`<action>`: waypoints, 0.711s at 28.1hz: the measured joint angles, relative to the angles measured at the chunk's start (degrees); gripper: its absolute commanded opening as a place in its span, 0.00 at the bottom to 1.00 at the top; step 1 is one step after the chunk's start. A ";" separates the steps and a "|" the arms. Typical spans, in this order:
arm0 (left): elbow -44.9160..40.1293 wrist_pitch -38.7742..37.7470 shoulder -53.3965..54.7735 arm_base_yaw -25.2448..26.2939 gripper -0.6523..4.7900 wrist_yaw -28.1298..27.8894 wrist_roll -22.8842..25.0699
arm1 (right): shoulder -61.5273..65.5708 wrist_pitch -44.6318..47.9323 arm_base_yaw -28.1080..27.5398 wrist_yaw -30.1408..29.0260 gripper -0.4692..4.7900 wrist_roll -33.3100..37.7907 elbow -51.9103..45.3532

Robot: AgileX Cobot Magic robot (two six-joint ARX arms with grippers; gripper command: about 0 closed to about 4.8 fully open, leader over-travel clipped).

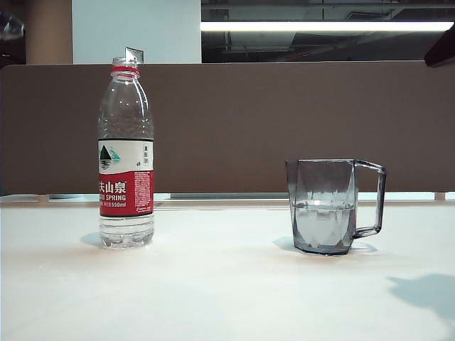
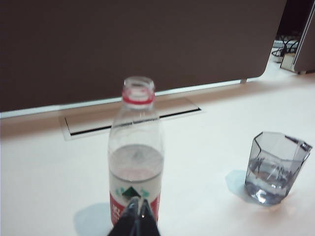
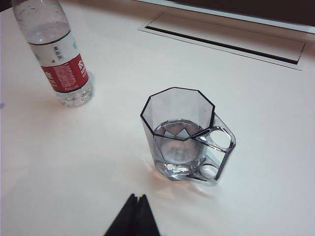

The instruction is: Pick up the mineral water bottle with the left hand on the table and pour water into the mug until it's half full.

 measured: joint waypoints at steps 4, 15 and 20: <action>-2.12 1.18 -2.73 2.12 0.11 0.07 0.00 | 0.02 0.00 0.00 -0.02 0.08 0.00 0.00; -5.68 1.49 -12.52 19.32 0.11 0.04 0.00 | 0.02 0.00 0.00 -0.02 0.08 0.00 0.00; -6.49 -1.92 -15.85 26.40 0.11 0.11 0.02 | 0.02 0.00 0.00 -0.02 0.08 0.00 0.00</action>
